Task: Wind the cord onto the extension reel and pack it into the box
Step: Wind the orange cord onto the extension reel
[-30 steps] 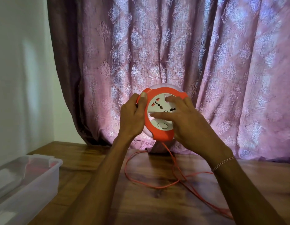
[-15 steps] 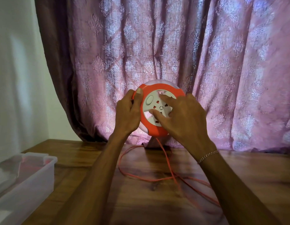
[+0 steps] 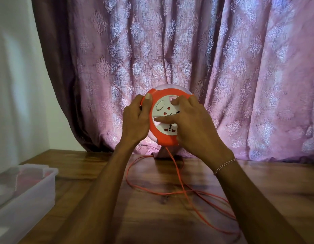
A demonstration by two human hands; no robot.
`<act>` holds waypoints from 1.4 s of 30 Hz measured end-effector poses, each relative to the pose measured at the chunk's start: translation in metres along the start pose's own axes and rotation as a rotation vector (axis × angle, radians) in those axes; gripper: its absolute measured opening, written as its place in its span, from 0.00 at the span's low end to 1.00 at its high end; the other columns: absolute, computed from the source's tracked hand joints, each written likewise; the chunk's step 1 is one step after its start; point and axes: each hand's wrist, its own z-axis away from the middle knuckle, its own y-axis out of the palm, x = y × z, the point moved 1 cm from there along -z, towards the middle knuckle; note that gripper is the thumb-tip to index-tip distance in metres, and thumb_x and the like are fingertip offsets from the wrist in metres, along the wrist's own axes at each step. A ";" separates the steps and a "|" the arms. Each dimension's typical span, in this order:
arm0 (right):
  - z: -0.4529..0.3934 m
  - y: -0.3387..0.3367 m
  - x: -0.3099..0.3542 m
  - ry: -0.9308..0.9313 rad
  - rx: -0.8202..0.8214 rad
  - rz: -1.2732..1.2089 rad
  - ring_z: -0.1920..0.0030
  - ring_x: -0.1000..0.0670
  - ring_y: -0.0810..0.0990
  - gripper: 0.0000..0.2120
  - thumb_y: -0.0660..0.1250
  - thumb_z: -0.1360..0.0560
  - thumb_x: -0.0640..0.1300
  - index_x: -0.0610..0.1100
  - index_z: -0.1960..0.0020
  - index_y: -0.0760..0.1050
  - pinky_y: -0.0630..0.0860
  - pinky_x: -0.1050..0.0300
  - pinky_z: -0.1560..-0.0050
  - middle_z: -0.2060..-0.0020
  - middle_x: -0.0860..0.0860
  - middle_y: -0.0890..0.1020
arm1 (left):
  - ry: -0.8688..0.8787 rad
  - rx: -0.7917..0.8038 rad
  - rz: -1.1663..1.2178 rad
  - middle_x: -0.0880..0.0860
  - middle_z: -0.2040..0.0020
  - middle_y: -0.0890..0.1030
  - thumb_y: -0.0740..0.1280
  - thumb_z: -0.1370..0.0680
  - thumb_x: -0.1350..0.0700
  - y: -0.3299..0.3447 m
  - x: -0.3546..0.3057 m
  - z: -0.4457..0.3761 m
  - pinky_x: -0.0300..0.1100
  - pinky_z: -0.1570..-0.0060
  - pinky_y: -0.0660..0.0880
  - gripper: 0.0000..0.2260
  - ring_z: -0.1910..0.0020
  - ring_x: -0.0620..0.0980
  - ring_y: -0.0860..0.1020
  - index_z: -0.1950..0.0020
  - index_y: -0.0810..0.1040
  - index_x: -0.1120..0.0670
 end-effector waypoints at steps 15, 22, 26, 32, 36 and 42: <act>0.000 -0.005 -0.002 0.107 -0.270 -0.144 0.45 0.41 0.75 0.11 0.70 0.26 0.47 0.46 0.45 0.82 0.75 0.46 0.48 0.49 0.45 0.82 | -0.020 -0.019 0.047 0.53 0.67 0.75 0.57 0.15 0.43 -0.002 -0.002 0.000 0.50 0.65 0.71 0.22 0.68 0.45 0.71 0.59 0.71 0.60; -0.001 -0.004 -0.001 -0.010 0.129 -0.048 0.32 0.40 0.62 0.29 0.73 0.32 0.39 0.60 0.36 0.76 0.70 0.43 0.36 0.30 0.45 0.68 | -0.011 -0.022 0.036 0.45 0.68 0.76 0.57 0.15 0.42 -0.005 0.001 -0.003 0.47 0.65 0.72 0.21 0.69 0.41 0.72 0.59 0.71 0.57; 0.000 -0.003 0.001 -0.001 -0.018 -0.055 0.37 0.40 0.69 0.23 0.68 0.30 0.41 0.61 0.39 0.78 0.75 0.46 0.47 0.38 0.44 0.74 | -0.009 -0.005 0.043 0.49 0.67 0.77 0.58 0.16 0.40 -0.004 0.001 -0.002 0.51 0.63 0.74 0.23 0.67 0.45 0.74 0.59 0.71 0.58; 0.005 0.004 0.004 0.229 -0.109 -0.094 0.43 0.43 0.77 0.26 0.69 0.30 0.58 0.65 0.32 0.71 0.77 0.50 0.50 0.43 0.47 0.77 | -0.008 -0.011 0.024 0.44 0.70 0.74 0.57 0.18 0.38 -0.002 -0.002 -0.001 0.44 0.67 0.70 0.22 0.70 0.41 0.70 0.62 0.68 0.52; 0.003 0.004 0.007 0.401 -0.205 -0.069 0.49 0.39 0.81 0.30 0.62 0.29 0.70 0.56 0.33 0.75 0.78 0.49 0.55 0.50 0.48 0.85 | -0.006 -0.010 0.010 0.49 0.69 0.74 0.58 0.16 0.40 -0.003 0.000 -0.001 0.55 0.64 0.73 0.23 0.69 0.47 0.72 0.61 0.69 0.57; 0.001 -0.008 0.001 0.227 -0.212 -0.143 0.48 0.41 0.80 0.17 0.67 0.24 0.57 0.48 0.41 0.79 0.78 0.48 0.51 0.52 0.47 0.85 | -0.020 -0.014 0.021 0.50 0.69 0.74 0.57 0.17 0.39 -0.003 0.001 -0.001 0.53 0.64 0.72 0.23 0.69 0.45 0.71 0.61 0.69 0.56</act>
